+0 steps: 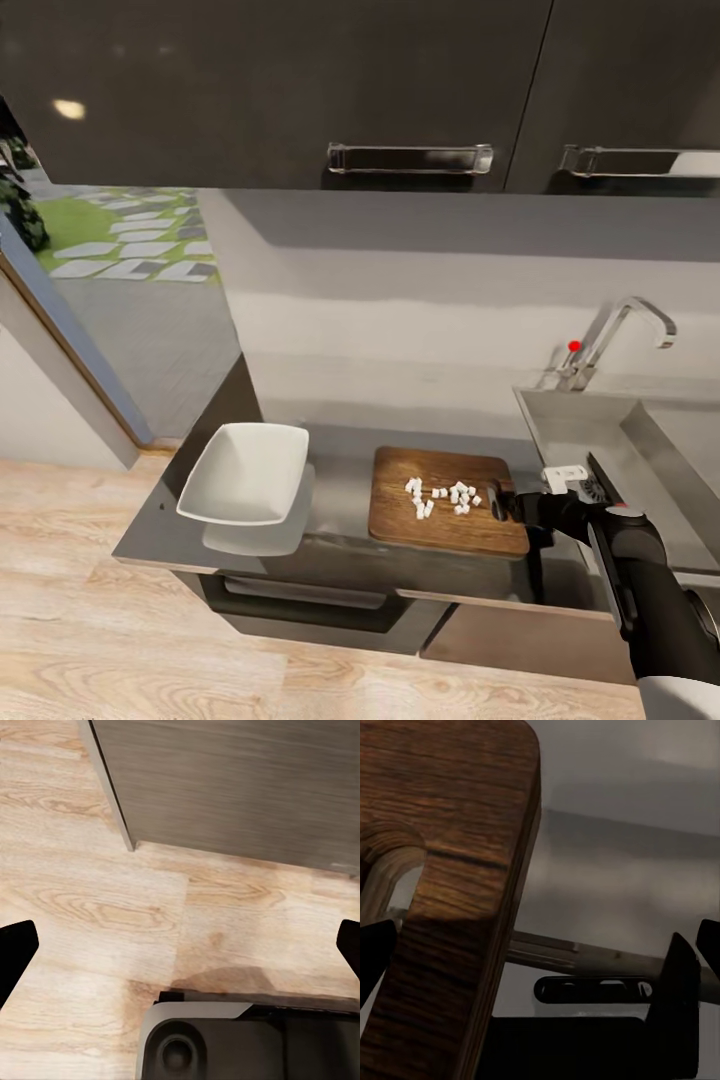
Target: In the kitchen, take the Vidalia onion out of the sink, dice it on the chopping board with the paring knife, put the diced onion into the bowl on the countertop, then place both the paring knife and the chopping board into the sink.
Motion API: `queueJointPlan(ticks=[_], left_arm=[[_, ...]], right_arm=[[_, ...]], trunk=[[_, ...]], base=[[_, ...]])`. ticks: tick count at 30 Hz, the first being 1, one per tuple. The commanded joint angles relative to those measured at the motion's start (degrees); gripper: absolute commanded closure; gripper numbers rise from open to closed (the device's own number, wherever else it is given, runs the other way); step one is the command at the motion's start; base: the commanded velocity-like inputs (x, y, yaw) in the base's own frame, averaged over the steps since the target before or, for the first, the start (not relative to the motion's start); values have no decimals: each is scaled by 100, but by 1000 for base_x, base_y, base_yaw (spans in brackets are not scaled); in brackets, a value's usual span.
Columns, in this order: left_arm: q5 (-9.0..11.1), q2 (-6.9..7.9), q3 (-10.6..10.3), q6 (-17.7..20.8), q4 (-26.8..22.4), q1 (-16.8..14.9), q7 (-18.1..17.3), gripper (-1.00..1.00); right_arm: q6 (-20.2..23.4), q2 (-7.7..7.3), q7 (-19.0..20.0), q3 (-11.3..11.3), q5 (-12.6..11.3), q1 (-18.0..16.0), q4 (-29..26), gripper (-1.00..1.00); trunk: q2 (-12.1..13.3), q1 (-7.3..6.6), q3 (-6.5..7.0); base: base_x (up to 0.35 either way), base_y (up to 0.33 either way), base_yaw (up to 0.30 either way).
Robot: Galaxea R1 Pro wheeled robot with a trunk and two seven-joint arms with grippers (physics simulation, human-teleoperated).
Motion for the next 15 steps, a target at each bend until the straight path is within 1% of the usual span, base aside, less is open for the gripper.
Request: queueJointPlan(ticks=[1, 6, 15], left_arm=[[38, 10, -38, -13, -7, 0, 47, -100], [38, 10, -39, -13, -7, 0, 47, -100], [38, 10, -41, -13, -7, 0, 47, -100]], right_arm=[[16, 1, 55, -8, 59, -5, -7, -100], [16, 1, 55, -7, 59, -5, -7, -100], [16, 1, 55, -7, 59, -5, -7, -100]], trunk=[[-11, 3, -12], [-11, 3, -15], [-11, 3, -16]], base=[[0, 63, 0], [0, 120, 0], [0, 12, 0]])
